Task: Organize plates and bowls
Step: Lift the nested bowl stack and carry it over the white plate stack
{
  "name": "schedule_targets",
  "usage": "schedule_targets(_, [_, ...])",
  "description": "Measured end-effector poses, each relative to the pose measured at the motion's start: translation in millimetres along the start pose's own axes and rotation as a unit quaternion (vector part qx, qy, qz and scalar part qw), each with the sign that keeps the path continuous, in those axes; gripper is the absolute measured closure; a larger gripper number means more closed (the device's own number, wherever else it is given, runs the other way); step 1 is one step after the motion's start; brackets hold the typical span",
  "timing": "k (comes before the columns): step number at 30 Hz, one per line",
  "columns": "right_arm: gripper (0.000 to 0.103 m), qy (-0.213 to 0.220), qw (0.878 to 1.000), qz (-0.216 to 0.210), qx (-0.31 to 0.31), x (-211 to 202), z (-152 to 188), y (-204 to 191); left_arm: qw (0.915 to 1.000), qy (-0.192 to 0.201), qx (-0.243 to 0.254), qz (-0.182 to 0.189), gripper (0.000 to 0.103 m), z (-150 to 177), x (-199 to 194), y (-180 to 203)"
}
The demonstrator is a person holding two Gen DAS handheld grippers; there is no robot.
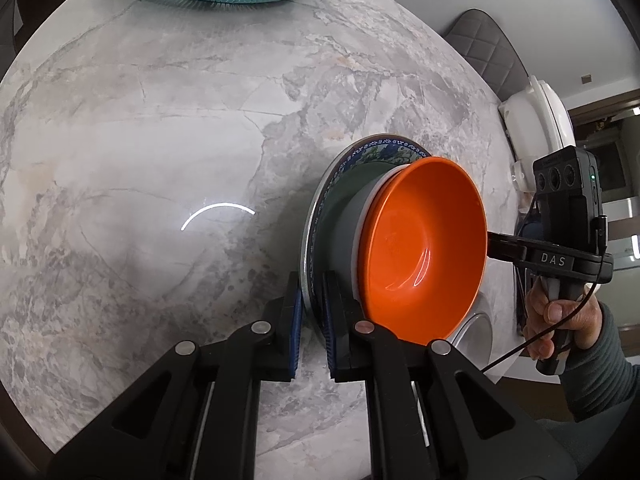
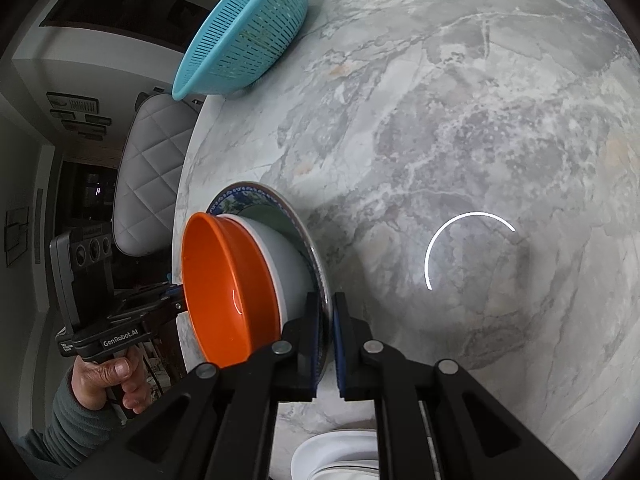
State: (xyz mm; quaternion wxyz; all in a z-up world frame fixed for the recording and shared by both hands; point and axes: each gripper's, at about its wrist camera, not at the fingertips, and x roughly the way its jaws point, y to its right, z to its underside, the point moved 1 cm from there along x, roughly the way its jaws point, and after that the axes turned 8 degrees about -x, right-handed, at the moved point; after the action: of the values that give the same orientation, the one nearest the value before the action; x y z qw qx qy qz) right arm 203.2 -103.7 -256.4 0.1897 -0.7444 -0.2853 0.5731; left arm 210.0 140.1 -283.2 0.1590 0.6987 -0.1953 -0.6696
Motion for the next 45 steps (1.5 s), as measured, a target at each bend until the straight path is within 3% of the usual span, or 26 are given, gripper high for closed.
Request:
schedule_targets(14, [0.093, 0.019, 0.999, 0.013, 0.038, -23, 10, 4, 0.9997, -0.017, -0.001, 0.015, 0.095, 2, -7, 12])
schedule_targets(27, [0.093, 0.077, 0.992, 0.042, 0.088, -94, 58, -9, 0.9967, -0.028, 0.066, 0.04, 0.095, 31, -36, 77])
schedule_targets(37, [0.093, 0.098, 0.988, 0.027, 0.112, -138, 121, -3, 0.9967, -0.012, 0.07, 0.038, 0.097, 99, -51, 127])
schedule_targets(45, [0.093, 0.088, 0.99, 0.014, 0.11, -151, 174, 18, 0.9988, -0.018, 0.038, 0.026, 0.097, 174, -24, 145])
